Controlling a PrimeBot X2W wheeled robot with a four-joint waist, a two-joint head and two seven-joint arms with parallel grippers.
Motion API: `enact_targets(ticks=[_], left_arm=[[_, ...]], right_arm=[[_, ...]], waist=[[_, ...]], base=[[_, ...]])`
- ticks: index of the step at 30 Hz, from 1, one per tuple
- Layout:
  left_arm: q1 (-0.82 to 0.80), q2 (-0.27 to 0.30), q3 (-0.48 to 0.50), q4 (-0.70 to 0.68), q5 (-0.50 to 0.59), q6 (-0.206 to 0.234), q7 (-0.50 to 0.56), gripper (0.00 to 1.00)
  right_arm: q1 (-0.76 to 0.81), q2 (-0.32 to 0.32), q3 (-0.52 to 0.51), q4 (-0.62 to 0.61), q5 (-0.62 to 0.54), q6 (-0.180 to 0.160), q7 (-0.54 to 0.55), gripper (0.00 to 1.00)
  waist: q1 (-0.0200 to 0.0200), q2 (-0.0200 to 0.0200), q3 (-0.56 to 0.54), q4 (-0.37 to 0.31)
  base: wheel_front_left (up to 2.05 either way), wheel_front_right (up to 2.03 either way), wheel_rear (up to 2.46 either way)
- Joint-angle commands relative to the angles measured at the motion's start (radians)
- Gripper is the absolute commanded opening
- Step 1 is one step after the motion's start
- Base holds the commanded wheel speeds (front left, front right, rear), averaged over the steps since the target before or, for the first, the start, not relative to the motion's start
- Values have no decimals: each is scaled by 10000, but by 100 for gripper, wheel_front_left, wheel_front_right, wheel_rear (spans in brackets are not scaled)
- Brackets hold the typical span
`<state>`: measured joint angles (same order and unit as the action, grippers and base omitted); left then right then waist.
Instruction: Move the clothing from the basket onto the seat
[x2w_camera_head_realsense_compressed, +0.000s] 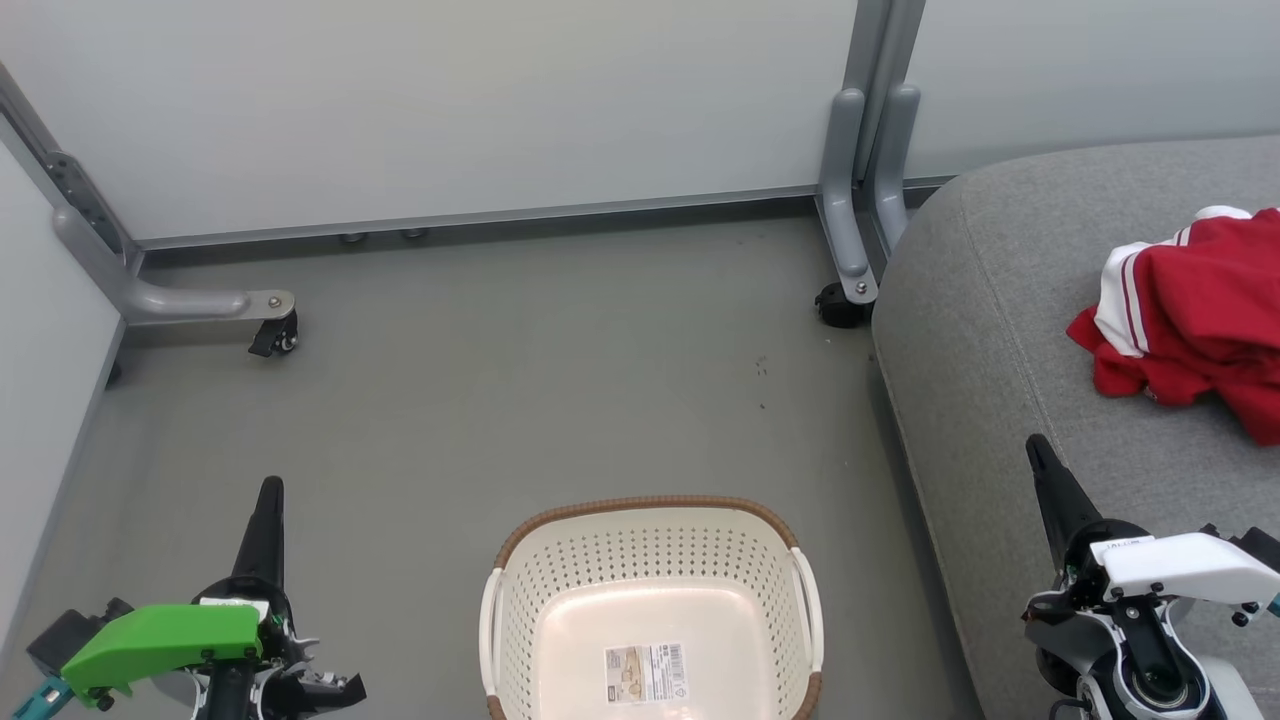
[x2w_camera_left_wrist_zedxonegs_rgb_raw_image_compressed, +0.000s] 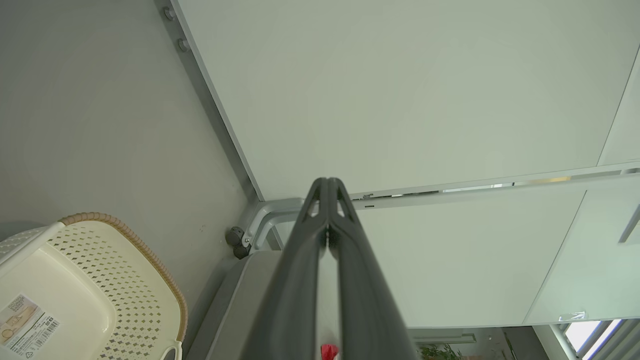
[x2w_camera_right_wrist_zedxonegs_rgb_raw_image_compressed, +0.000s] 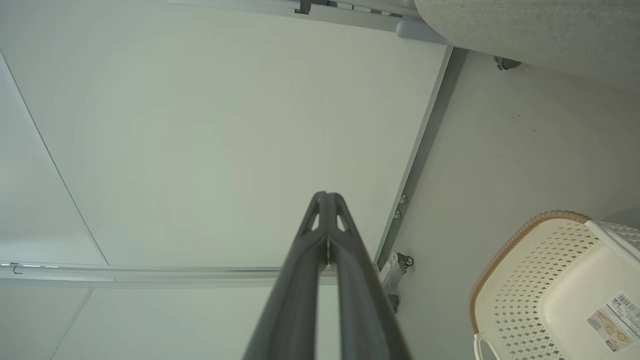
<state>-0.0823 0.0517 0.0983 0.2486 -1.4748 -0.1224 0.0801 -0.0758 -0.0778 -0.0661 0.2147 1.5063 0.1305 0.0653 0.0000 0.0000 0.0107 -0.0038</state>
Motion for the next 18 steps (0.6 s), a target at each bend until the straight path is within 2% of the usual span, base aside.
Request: enact_targets(ticks=[1, 18], left_arm=[[-203, 9, 69, -51, -226, -34, 58, 0], [-348, -15, 184, -45, -1402, -114, 362, 0]], right_arm=[[-167, -15, -43, 32, 224, 5, 55, 0], [-357, 41, -161, 312, 1342, 4, 247, 0]], waist=[[0, 0, -6, 3], [0, 0, -72, 37]], base=[[0, 0, 0], [0, 0, 0]])
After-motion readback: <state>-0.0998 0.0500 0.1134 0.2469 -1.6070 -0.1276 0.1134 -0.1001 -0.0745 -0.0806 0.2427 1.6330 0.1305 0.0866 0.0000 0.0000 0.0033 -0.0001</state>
